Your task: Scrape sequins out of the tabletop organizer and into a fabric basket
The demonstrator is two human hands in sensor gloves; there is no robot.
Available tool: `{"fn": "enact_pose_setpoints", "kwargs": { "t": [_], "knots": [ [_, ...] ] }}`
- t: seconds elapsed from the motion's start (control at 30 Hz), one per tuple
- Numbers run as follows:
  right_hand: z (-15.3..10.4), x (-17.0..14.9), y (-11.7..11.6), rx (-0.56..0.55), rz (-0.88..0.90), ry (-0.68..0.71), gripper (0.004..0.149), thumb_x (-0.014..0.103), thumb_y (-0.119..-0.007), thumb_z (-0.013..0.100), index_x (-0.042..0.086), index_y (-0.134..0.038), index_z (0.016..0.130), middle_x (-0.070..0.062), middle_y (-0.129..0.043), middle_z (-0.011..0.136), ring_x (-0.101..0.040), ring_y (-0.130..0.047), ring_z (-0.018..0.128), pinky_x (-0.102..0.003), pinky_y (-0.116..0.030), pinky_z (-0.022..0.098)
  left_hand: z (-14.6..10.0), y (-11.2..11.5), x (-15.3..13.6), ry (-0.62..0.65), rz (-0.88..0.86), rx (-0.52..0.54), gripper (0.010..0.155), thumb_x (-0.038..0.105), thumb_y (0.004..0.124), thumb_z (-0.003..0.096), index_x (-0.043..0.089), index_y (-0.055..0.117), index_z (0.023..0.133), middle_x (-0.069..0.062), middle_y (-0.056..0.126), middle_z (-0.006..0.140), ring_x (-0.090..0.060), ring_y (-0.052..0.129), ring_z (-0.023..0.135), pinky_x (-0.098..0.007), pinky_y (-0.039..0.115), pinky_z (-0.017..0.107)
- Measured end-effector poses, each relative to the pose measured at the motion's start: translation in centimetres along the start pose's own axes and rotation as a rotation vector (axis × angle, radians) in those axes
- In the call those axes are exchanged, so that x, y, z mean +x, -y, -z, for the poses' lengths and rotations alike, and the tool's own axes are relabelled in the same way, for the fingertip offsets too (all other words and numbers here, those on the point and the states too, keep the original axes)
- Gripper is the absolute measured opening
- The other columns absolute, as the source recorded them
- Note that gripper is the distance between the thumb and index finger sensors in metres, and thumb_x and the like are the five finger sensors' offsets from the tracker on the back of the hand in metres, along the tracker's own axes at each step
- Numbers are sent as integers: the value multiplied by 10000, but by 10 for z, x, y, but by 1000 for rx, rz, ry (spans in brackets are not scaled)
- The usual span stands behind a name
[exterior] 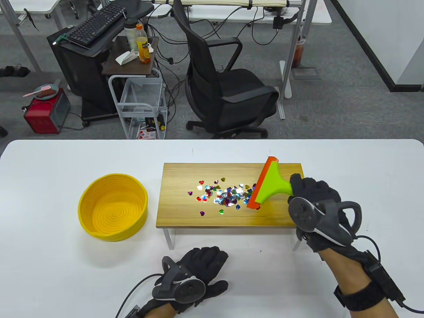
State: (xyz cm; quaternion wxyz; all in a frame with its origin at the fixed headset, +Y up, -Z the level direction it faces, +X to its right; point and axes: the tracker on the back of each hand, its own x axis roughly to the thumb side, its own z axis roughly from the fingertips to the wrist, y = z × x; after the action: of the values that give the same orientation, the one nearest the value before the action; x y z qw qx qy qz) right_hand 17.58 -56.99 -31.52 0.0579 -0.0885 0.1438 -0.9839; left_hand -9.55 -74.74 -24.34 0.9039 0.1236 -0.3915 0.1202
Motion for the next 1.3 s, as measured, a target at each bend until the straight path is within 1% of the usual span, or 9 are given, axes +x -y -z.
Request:
{"fn": "enact_pose_setpoints", "kwargs": {
  "t": [0.13,0.3,0.5,0.6,0.77,0.97,1.3],
  "knots": [
    [11,30,-4,23,-27,57,639,337,-738,499,157,-578,1091,-143,-751,990,-448,-793,821,-609,-685,638,0,0,0,1,-1,1,789,727,710,394,198,648,976,-144,795,985,-380,903,788,-579,768,591],
    [21,59,-9,47,-45,107,638,336,-722,499,149,-579,1092,-148,-755,984,-448,-801,805,-605,-692,628,0,0,1,1,-2,-2,789,728,709,394,199,648,976,-143,791,990,-380,903,789,-580,767,592],
    [30,81,-11,72,-53,140,637,327,-707,496,146,-579,1093,-149,-755,985,-451,-798,805,-607,-687,629,0,0,1,-1,-3,-5,791,727,709,393,198,646,978,-147,790,989,-378,902,791,-580,767,592],
    [34,86,-14,83,-69,143,635,322,-690,495,145,-575,1094,-152,-753,987,-451,-796,807,-609,-683,631,0,0,1,-1,-3,-7,791,728,709,394,198,645,978,-147,789,991,-379,901,792,-581,767,592],
    [36,86,-21,109,-98,147,630,312,-665,494,151,-571,1097,-154,-745,994,-457,-781,815,-616,-663,641,0,0,0,-2,-3,-7,793,729,708,393,200,644,979,-147,786,994,-380,899,795,-583,765,593],
    [31,75,-23,104,-110,138,628,309,-660,492,163,-572,1097,-150,-743,997,-456,-781,818,-619,-661,644,0,0,0,-4,-1,-11,792,728,708,393,199,644,979,-144,789,991,-380,899,794,-582,766,594],
    [13,29,-23,124,-121,80,627,306,-662,491,168,-573,1096,-145,-738,1002,-458,-775,825,-623,-654,652,1,1,1,-5,-1,-21,792,727,708,395,197,643,981,-146,786,994,-381,898,797,-583,764,594]
  ]
}}
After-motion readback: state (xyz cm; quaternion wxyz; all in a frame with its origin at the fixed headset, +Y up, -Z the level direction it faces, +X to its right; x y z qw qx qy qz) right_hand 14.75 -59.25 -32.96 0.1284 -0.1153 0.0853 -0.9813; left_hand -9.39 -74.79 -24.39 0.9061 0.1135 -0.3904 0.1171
